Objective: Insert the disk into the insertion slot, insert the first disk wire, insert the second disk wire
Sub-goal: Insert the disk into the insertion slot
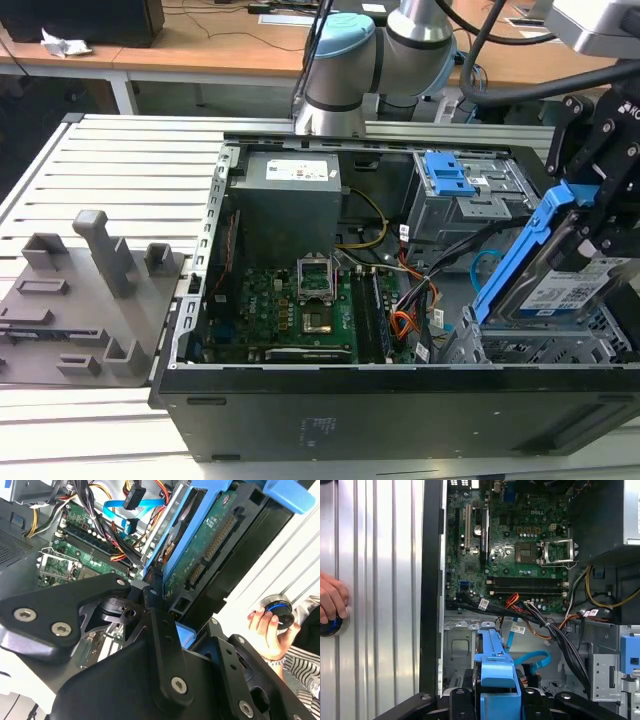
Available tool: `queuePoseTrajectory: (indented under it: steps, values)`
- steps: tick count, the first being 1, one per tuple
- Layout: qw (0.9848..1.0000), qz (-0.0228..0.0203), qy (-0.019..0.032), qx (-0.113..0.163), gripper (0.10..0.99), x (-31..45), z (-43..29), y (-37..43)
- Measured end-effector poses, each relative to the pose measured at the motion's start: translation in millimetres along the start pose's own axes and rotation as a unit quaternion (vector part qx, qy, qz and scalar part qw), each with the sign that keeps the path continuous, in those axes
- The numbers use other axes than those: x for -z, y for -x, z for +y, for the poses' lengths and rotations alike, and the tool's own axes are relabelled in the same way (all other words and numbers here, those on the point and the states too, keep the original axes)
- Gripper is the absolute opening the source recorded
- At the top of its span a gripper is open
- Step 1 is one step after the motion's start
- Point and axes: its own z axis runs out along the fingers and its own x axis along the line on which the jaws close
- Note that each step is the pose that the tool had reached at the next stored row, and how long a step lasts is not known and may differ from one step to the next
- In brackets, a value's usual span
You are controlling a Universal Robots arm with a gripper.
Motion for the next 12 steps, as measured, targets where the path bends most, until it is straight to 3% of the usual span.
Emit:
queuePoseTrajectory:
  steps: [4,12]
  values:
    - [1.0000,0.0000,0.0000,0.000,0.365,-4.5,0.1,-0.2]
    - [1.0000,0.0000,0.0001,0.000,0.365,-21.8,-0.5,-0.3]
